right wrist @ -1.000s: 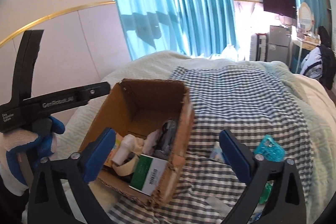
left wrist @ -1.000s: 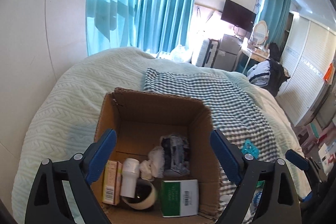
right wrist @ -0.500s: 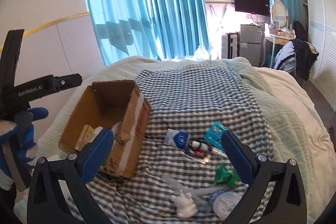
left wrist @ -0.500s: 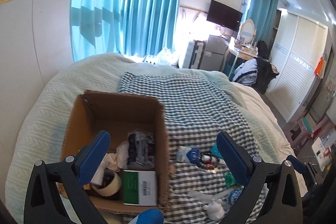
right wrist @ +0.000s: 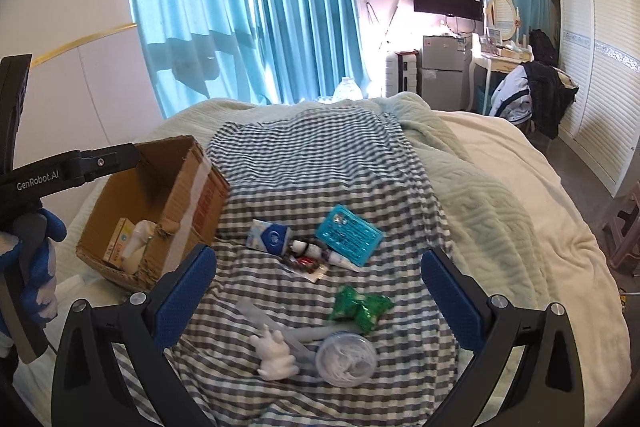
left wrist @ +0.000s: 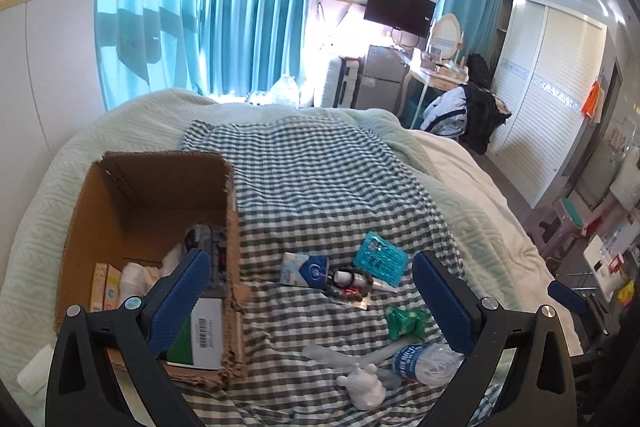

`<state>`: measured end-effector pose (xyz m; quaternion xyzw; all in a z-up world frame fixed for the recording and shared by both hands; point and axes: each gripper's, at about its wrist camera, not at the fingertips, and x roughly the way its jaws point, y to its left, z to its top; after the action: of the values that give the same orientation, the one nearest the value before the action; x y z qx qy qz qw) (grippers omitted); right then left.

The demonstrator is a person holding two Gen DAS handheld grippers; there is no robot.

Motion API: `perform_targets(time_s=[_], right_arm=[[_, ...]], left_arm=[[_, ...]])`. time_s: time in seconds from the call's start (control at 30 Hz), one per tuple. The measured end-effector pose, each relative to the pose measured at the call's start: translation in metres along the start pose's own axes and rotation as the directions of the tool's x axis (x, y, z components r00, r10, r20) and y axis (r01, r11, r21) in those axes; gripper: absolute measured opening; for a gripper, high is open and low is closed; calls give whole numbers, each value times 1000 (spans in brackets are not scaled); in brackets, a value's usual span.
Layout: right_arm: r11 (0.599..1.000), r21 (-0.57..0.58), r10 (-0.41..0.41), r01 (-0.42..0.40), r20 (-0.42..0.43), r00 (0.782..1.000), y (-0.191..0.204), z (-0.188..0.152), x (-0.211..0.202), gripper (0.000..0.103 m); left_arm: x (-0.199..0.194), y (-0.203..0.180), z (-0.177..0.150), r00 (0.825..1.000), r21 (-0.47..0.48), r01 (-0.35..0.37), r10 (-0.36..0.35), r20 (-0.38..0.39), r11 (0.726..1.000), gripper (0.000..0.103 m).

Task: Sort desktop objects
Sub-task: 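Move both grippers back toward the remaining items on the bedspread, then grasp the white figurine with the left gripper while the right gripper grasps the clear round container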

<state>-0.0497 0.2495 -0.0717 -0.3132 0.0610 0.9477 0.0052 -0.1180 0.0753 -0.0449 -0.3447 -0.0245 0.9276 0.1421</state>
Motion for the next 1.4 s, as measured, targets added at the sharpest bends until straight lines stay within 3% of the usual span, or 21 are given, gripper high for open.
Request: perform_targets(time_s=[0.27, 0.53, 0.8, 0.87, 0.93, 0.97, 1.23, 1.4], right_arm=[[1000, 19, -22, 23, -43, 999, -31, -25, 7, 103], [999, 43, 13, -9, -83, 996, -46, -48, 17, 103], [999, -3, 47, -48, -145, 988, -39, -69, 36, 103], [999, -18, 46, -49, -163, 986, -36, -76, 44, 103], [999, -21, 34, -39, -192, 981, -35, -86, 56, 102], [999, -15, 38, -42, -209, 977, -35, -90, 61, 100], [998, -25, 52, -61, -265, 963, -32, -110, 82, 98], [997, -41, 54, -71, -313, 948, -30, -119, 100, 95]], left_arm=[[17, -24, -21, 999, 16, 16, -15, -41, 1000, 103], [39, -42, -51, 995, 64, 10, -4, -104, 998, 99], [71, -49, -96, 973, 64, 16, -1, -230, 998, 94], [83, -50, -107, 964, 58, 21, -5, -267, 998, 93], [100, -51, -121, 943, 53, 20, -1, -333, 998, 80], [107, -52, -126, 934, 59, 18, 5, -357, 998, 78], [137, -62, -162, 890, 72, 43, -5, -457, 996, 77], [166, -60, -181, 840, 41, 53, -23, -542, 998, 71]])
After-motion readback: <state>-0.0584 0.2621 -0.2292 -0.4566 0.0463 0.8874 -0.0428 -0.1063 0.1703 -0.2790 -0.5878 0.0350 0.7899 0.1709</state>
